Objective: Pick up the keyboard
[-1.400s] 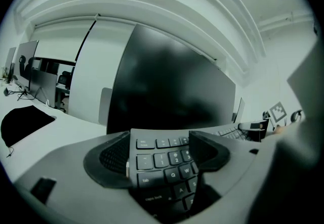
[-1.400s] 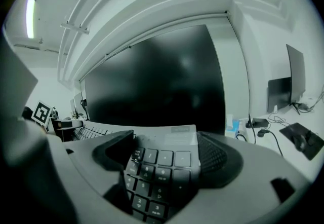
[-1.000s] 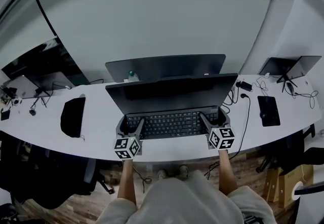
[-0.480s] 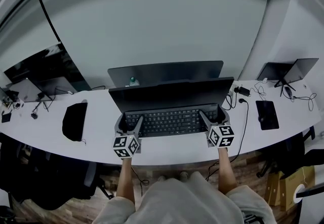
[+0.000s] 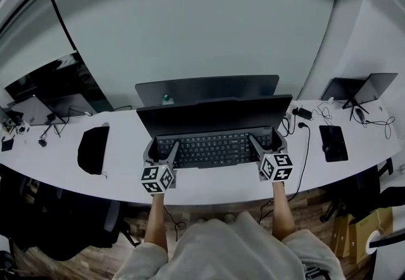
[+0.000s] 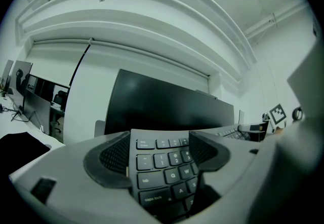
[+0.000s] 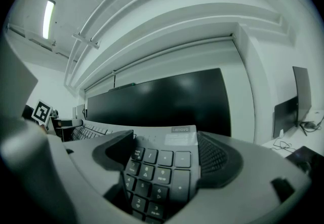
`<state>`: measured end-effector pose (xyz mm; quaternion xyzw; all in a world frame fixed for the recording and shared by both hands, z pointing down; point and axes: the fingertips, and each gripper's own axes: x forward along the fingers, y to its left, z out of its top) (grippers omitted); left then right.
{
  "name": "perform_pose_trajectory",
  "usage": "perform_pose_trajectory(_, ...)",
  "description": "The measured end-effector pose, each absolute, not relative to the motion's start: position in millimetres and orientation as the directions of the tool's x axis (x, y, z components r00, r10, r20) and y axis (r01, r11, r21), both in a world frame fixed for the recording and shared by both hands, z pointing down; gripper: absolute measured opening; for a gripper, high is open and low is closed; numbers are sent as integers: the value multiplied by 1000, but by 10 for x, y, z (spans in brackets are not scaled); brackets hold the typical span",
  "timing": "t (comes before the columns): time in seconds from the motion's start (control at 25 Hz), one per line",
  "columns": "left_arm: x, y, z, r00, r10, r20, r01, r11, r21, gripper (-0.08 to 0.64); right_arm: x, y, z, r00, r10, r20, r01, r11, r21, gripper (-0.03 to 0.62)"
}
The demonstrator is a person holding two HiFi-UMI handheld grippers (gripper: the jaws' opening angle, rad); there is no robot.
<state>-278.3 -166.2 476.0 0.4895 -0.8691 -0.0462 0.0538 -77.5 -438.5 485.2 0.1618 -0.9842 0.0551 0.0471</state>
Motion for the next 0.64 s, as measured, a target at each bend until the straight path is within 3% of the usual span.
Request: perform_pose_trajectory(0.64,-2818,-1679,4841,-513,-856,57,-845,516,141,337,-812,-4404,4945,-942,-311,125,-323,941,-100,379)
